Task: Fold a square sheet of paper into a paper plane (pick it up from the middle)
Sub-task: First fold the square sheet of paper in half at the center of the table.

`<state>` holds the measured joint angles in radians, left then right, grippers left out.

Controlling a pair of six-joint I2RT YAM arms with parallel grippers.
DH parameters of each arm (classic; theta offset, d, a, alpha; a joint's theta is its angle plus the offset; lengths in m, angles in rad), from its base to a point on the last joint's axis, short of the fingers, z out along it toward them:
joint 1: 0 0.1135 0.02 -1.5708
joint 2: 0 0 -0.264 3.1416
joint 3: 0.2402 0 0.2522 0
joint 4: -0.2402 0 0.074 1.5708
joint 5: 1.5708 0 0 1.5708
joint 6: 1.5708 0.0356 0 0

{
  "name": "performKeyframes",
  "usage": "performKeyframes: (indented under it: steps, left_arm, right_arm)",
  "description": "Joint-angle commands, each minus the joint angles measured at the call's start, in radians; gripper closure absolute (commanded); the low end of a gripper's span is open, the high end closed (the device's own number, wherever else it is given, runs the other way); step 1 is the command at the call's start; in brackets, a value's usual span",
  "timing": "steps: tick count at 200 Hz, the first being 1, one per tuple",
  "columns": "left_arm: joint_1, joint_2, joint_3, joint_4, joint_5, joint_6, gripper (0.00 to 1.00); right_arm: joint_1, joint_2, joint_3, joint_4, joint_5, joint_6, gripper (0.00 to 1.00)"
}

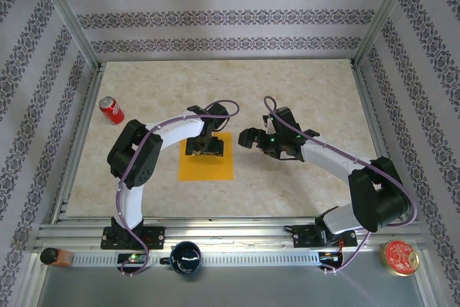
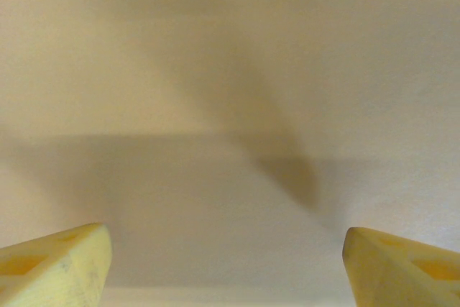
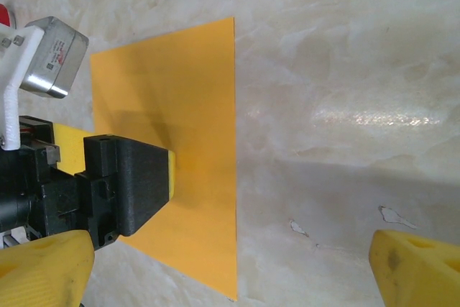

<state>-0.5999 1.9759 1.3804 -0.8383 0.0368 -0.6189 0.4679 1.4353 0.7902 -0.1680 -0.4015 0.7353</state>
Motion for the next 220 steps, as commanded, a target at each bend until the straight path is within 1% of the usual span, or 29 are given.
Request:
performKeyframes:
  steps: [1, 19, 76, 128, 196, 220]
  left_arm:
    - [0.012, -0.029, -0.004, -0.004, -0.012, -0.031, 0.16]
    - [0.012, -0.013, -0.016, 0.016, 0.012, -0.036, 0.16]
    - [0.012, 0.027, -0.054, 0.035, 0.018, -0.047, 0.16]
    - [0.012, 0.058, -0.075, 0.055, 0.038, -0.039, 0.18]
    - [0.012, 0.049, -0.072, 0.055, 0.032, -0.039, 0.19]
    - [0.011, 0.034, -0.073, 0.064, 0.03, -0.039, 0.24]
  right_arm:
    - [0.011, -0.013, 0.015, -0.003, 0.01, 0.014, 0.02]
    - [0.011, -0.012, 0.015, -0.002, 0.01, 0.016, 0.02]
    - [0.011, -0.009, 0.009, -0.006, 0.013, 0.012, 0.02]
    - [0.011, 0.006, 0.017, -0.003, 0.009, 0.016, 0.02]
    - [0.011, 0.009, 0.022, -0.003, 0.008, 0.018, 0.02]
    - [0.011, 0.006, 0.023, -0.002, 0.009, 0.019, 0.02]
